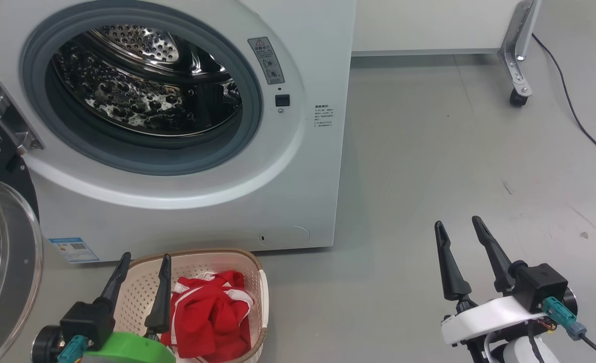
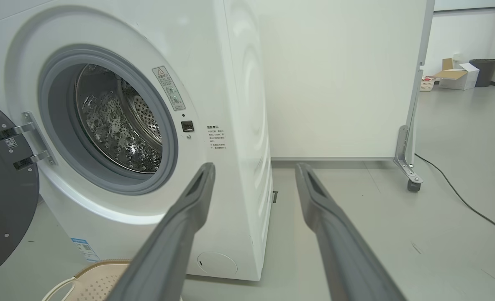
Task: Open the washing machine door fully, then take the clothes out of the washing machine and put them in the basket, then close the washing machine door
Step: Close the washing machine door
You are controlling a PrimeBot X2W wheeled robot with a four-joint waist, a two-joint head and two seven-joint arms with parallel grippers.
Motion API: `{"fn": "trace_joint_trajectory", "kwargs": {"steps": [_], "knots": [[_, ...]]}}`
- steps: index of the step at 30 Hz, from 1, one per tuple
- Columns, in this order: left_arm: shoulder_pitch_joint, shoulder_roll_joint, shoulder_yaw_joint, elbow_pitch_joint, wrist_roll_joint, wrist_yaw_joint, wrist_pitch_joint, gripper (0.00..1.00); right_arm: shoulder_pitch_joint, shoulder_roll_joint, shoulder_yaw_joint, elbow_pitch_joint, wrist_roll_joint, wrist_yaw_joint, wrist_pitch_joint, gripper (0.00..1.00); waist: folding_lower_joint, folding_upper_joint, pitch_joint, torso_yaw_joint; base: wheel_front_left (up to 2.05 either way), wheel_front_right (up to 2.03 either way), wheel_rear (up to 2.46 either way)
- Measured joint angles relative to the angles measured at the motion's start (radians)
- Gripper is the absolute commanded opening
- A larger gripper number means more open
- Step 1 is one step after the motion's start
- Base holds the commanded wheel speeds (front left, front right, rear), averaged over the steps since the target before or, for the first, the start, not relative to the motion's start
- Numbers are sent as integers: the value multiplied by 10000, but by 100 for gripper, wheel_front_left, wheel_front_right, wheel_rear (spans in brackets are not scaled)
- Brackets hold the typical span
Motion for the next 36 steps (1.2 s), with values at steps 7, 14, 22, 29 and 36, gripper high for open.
{"fn": "trace_joint_trajectory", "kwargs": {"steps": [7, 14, 22, 29, 36], "knots": [[2, -4, 2, -142, 0, 2, 0, 100, 38, 4, 21, 23, 0, 6, 0, 100, 0, 0, -50, 2, -127, 127, 0], [30, -4, 8, -155, 61, 90, 0, 100, 53, 10, 21, 35, 0, 6, 0, 100, 0, 0, -15, 21, -105, 105, 0], [105, -6, 2, -155, 75, 90, 0, 100, 53, 21, 6, 33, 0, 6, 0, 100, 0, 0, 75, 33, -73, 73, 0], [105, -6, 0, -176, 79, 119, 0, 100, 52, 25, -6, 21, 0, 6, 0, 100, 0, 0, 110, 31, -42, 42, 0], [105, -8, 2, -207, 165, 119, 2, 100, 52, 29, -6, 21, 0, 6, 0, 100, 0, 0, 144, 39, -15, 15, 0]]}}
